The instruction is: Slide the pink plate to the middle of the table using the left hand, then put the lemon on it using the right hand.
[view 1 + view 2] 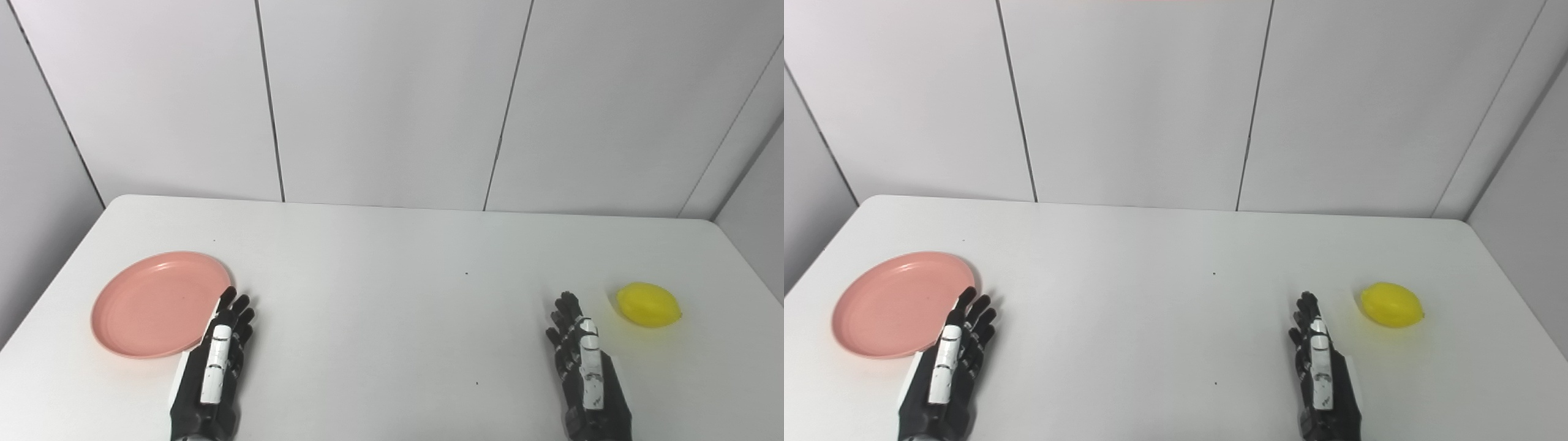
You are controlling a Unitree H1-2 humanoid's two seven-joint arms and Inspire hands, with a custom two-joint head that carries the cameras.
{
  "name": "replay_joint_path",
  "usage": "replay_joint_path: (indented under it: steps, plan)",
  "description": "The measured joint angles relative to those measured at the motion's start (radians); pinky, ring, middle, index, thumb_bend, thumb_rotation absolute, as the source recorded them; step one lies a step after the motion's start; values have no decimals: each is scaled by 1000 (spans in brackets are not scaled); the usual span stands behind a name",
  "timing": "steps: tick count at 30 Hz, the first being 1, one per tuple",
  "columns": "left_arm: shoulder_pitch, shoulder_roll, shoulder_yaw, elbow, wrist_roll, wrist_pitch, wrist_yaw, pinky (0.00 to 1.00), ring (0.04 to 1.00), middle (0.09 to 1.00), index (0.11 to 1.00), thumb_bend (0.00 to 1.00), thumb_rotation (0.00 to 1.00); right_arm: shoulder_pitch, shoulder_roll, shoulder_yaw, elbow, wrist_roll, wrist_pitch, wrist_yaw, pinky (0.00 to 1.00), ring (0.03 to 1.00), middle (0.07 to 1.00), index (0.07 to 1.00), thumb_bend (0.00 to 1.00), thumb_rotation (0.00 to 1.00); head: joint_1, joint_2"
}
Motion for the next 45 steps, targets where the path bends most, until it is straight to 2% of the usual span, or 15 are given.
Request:
replay_joint_path:
  steps: [7,11,18,24,38,45]
  plan:
    - [-1,-1,-5,3,3,0,2,1000,954,951,961,607,853,-2,-10,-4,4,25,0,5,1000,1000,976,960,716,1000,38,-14]
    - [-2,-7,-14,5,8,-4,12,995,942,937,946,602,845,-6,-19,-8,14,43,-1,16,1000,1000,979,958,718,1000,113,-37]
    - [-7,-15,-40,27,39,-30,30,966,934,935,942,611,836,-17,-48,-17,34,70,-1,35,1000,1000,987,968,731,1000,175,-57]
    - [-11,-38,-68,47,49,-58,30,971,940,941,949,629,843,-21,-65,-28,41,90,-1,49,1000,1000,997,974,723,1000,201,-66]
    - [-15,-43,-80,73,66,-86,30,985,951,944,941,616,856,-34,-76,-52,65,119,-1,71,1000,1000,984,964,723,1000,264,-89]
    - [-17,-66,-79,76,71,-87,39,975,942,931,933,622,842,-41,-76,-66,73,132,-1,77,1000,1000,998,981,701,1000,290,-98]
